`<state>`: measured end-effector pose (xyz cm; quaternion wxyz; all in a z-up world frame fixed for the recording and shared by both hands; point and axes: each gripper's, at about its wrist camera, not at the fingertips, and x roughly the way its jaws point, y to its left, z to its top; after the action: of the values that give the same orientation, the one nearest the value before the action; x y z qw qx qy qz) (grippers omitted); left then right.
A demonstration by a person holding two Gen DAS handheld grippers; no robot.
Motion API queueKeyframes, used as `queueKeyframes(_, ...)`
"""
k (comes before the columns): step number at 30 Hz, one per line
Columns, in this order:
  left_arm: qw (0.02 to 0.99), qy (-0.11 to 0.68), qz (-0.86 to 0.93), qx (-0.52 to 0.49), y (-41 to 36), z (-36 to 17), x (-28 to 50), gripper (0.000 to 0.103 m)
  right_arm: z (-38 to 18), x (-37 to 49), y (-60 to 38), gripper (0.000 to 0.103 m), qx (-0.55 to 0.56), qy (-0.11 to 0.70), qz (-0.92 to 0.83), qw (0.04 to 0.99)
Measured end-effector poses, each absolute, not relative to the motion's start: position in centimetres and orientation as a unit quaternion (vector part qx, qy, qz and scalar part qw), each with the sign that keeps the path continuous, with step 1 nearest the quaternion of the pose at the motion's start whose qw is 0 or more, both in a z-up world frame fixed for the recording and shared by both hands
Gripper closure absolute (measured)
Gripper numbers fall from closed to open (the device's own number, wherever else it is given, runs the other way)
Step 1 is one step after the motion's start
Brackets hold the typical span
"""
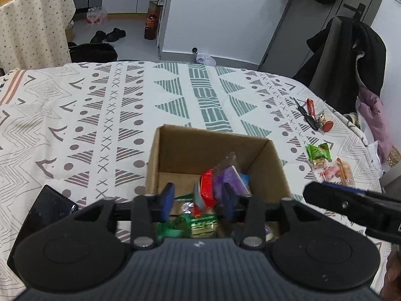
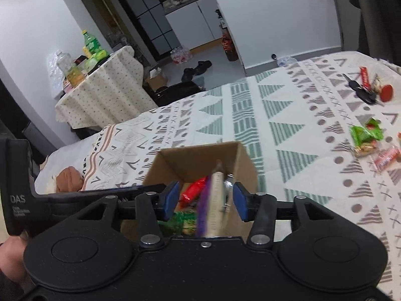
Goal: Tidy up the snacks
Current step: 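Open both grippers to drop the snacks into the box, then move both open grippers back over the remaining snacks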
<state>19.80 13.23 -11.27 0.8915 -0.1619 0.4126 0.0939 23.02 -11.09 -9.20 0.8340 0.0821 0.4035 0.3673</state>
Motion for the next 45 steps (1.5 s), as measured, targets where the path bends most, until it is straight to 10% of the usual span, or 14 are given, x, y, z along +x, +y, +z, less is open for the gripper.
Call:
queueKeyframes(6,0.899,0.404,0.082,-0.151,10.7,-10.4,20.8,0.032,-9.5,23.4,-13.9,0.046,0.088,0.407,0.353,0.838)
queueKeyframes(29,0.895,0.424,0.031,-0.135,1.8,-8.8,23.8,0.013,-9.0,24.0,-24.7,0.003,0.126,0.381,0.271,0.875)
queueKeyframes(45,0.894,0.435,-0.010,-0.107,-3.0,-9.2,27.6,0.012,-11.7,26.0,-30.0,0.000,0.149,0.388,0.211,0.885)
